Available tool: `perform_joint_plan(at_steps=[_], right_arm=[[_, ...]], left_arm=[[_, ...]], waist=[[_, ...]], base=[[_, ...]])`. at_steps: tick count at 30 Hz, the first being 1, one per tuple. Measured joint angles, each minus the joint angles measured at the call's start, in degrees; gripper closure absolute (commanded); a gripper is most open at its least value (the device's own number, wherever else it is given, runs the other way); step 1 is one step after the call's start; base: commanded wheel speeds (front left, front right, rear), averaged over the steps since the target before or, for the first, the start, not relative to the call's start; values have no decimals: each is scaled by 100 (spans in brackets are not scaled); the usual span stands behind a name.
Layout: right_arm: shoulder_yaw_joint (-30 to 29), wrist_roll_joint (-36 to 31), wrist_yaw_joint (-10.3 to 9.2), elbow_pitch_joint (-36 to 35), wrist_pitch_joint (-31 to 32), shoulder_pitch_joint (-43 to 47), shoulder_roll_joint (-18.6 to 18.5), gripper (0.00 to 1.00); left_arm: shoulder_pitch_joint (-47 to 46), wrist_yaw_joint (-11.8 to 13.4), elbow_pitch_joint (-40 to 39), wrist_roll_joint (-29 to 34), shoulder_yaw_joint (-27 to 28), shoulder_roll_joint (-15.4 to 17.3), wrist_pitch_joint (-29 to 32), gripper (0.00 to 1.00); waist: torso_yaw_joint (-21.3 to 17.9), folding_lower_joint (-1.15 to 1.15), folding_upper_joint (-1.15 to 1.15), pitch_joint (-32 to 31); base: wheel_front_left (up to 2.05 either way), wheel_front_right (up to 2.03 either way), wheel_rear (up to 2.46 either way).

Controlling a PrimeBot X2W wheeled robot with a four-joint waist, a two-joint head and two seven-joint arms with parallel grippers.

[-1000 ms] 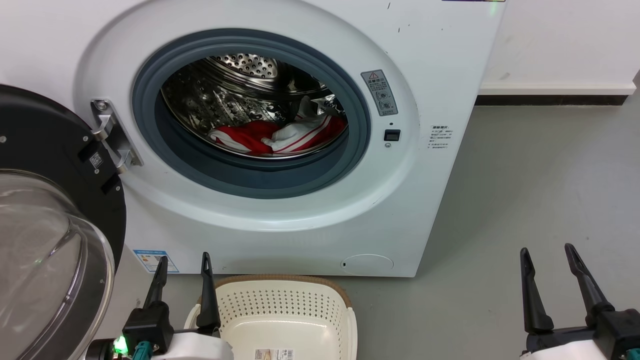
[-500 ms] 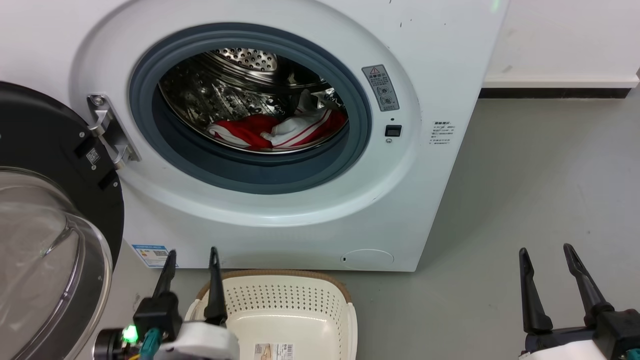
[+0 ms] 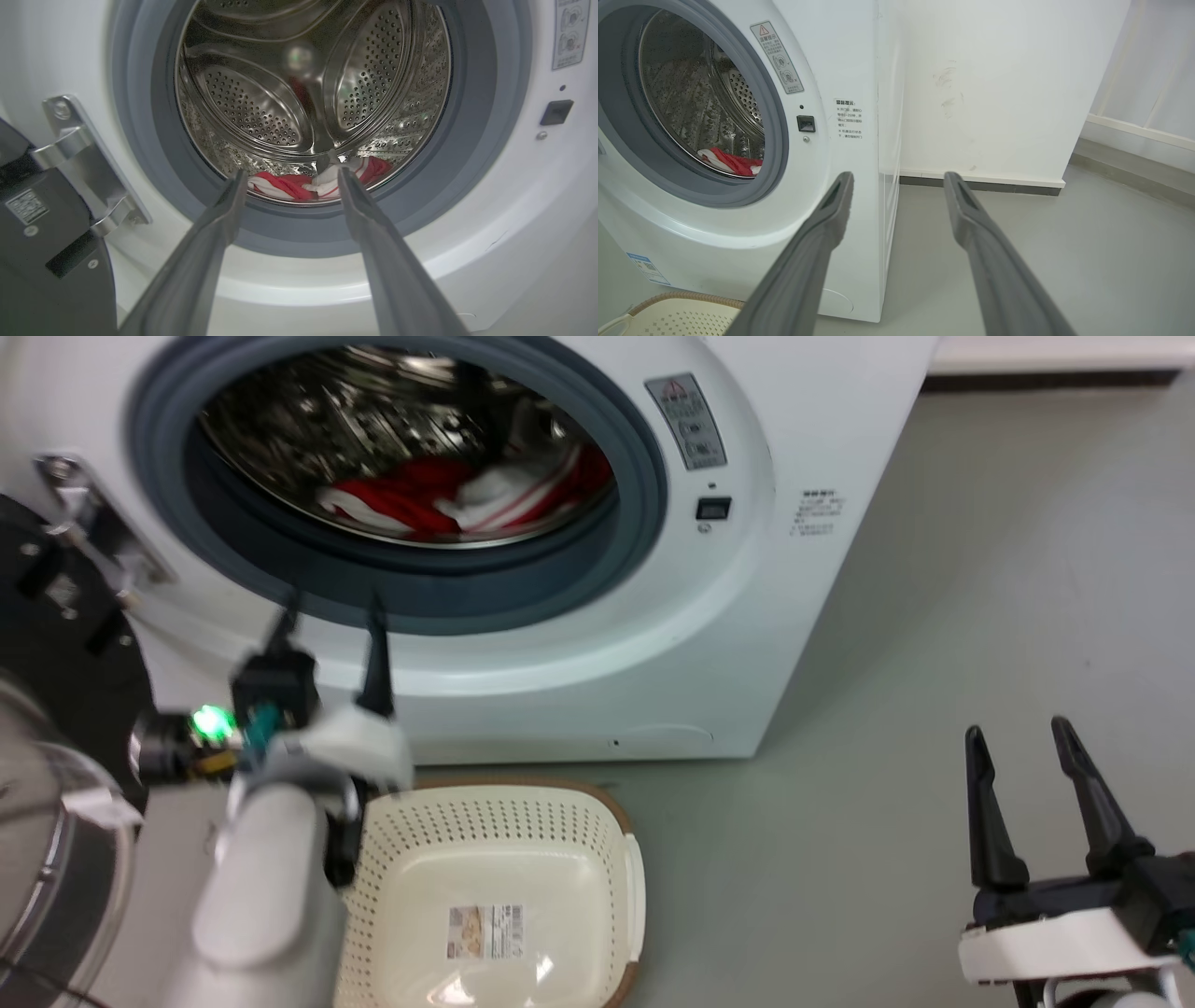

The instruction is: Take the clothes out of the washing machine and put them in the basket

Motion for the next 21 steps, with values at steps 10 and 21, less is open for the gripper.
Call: perform_joint_plan(at_steps=[10, 21], right_arm=[[93, 197, 0, -64, 0, -666, -3, 0], [302, 587, 0, -142, -1, -1312, -4, 0]], left_arm=[[-2585, -231, 1849, 256, -130, 614, 247, 0], [-4831, -657, 3341, 348, -299, 1437, 1236, 0]], waist=[[-401, 1, 0, 1032], [-1106, 1, 0, 2296]], base=[[0, 0, 0], [0, 0, 0]])
